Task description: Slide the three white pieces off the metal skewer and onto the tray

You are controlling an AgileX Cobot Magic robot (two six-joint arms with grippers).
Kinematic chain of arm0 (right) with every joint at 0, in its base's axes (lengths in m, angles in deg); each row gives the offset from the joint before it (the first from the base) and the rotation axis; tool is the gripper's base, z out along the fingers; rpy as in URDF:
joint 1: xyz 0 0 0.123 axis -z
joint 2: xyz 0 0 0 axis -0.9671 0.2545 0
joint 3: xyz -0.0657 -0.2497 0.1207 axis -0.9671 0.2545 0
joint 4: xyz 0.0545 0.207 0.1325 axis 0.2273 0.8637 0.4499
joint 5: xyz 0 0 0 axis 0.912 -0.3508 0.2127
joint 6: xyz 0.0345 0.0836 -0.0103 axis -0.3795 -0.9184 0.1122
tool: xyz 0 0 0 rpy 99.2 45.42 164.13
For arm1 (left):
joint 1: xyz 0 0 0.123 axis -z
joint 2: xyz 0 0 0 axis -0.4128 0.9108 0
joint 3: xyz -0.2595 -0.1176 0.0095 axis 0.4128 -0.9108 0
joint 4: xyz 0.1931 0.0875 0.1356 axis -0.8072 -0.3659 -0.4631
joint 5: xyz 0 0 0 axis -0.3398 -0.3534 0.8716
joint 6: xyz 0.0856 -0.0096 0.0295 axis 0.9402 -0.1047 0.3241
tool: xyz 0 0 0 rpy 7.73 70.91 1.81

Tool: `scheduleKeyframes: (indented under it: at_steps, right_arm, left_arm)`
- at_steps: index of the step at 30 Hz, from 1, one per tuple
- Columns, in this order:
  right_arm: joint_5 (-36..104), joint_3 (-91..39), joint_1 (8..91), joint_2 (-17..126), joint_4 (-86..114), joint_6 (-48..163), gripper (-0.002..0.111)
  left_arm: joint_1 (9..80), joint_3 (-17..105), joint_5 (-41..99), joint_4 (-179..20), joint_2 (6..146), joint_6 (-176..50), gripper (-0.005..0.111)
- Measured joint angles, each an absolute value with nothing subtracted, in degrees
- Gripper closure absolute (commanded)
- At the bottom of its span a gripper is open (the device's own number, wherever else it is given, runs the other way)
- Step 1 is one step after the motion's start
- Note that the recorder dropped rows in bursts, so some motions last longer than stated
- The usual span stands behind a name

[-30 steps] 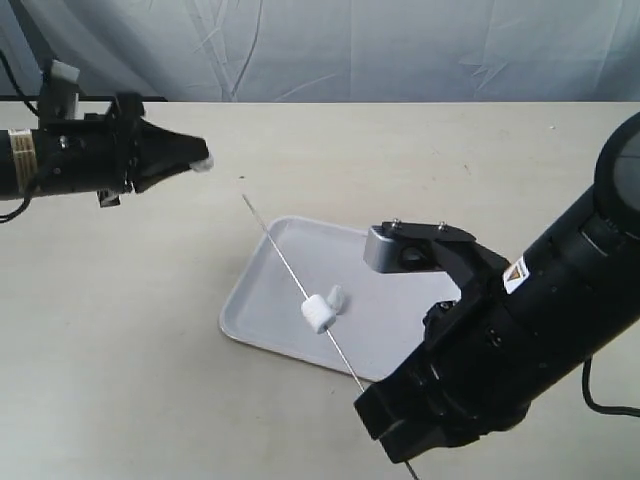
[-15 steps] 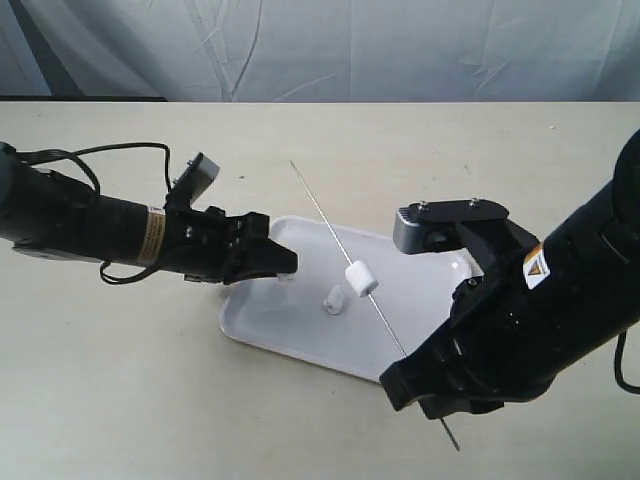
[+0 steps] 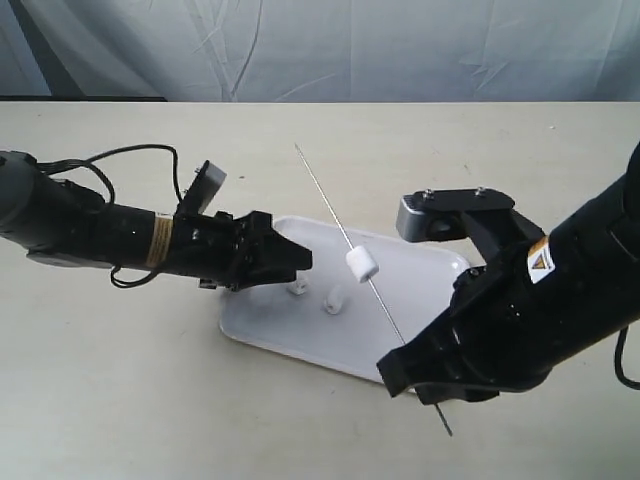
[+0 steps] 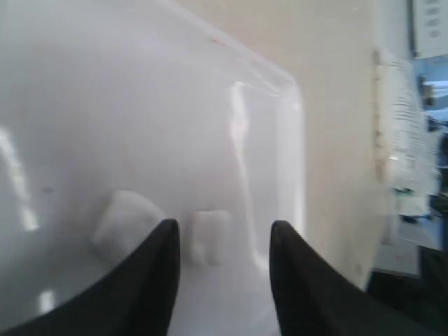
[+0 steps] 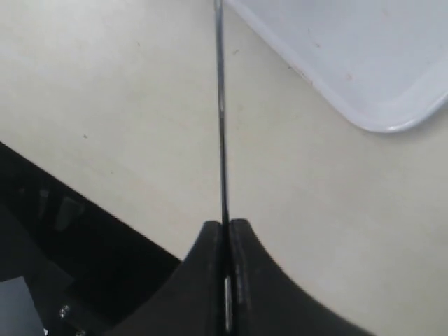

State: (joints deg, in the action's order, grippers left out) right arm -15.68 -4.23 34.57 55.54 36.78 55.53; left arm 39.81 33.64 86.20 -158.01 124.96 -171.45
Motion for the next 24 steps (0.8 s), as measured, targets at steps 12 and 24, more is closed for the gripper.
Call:
scheduleKeyframes:
  at_steps: [12,24]
  right_arm:
    - [-1.87,-4.23,34.57,61.99,37.32,54.86,0.109]
    - [5.01,-4.23,34.57,67.53,42.33,55.07,0.109]
  left_arm:
    - [35.52,33.95,98.71,-162.88,121.36,-178.78,0.066]
    - [38.06,33.95,99.0,-163.53,115.26,-180.43,0.067]
